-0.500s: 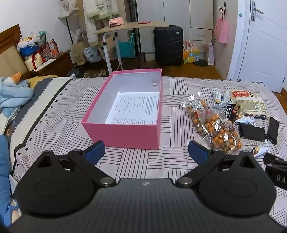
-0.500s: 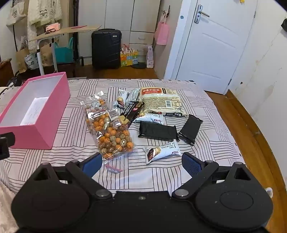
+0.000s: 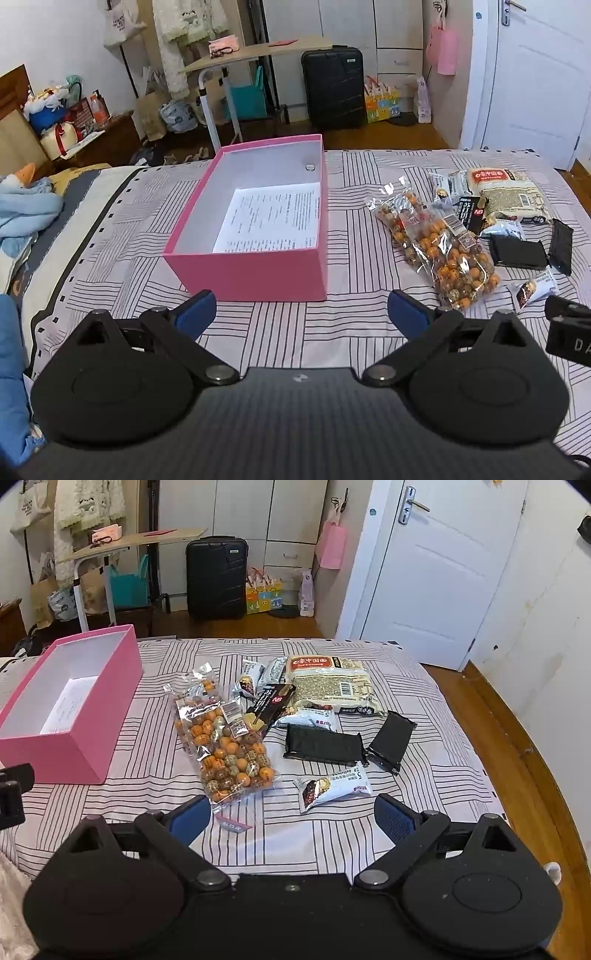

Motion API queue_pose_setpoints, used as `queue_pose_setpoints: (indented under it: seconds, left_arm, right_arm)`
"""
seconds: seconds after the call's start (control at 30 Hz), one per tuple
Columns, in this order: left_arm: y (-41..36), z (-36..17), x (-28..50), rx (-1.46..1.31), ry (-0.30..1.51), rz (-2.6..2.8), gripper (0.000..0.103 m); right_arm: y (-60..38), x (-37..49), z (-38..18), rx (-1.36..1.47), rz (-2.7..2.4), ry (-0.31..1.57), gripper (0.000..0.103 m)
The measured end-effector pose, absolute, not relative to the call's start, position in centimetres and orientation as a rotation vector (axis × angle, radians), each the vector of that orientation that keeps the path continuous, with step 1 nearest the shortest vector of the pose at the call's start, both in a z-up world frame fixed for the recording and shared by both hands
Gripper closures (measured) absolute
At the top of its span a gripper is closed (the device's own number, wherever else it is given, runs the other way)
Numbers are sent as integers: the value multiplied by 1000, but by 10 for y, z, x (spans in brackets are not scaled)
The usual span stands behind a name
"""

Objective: Organize snacks

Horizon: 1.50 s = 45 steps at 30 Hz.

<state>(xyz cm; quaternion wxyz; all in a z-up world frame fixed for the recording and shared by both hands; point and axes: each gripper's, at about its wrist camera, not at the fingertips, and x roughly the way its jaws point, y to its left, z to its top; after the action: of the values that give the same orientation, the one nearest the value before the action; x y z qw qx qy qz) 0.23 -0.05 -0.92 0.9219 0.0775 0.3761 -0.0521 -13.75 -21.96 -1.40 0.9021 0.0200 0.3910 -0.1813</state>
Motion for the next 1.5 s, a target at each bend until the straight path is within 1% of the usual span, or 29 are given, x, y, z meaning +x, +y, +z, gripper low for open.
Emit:
queue_pose_setpoints:
  seconds: [0.17,0.83,1.3,1.5]
  left_arm:
    - [-3,-6,-5,177,755,-121,2]
    - [6,-14,1,149,799,-163,2]
    - [6,-14,-4,126,786,-195,2]
    - [7,-15,-5,117,787,-203,2]
  right_arm:
    - [-222,-139,-16,47,-381,801,6]
    - [-229,-149,-16,105,-357,796,6]
    - [-219,-164,-11,58,-366,702,6]
    - [-221,-162,-16,66,-373,703,5]
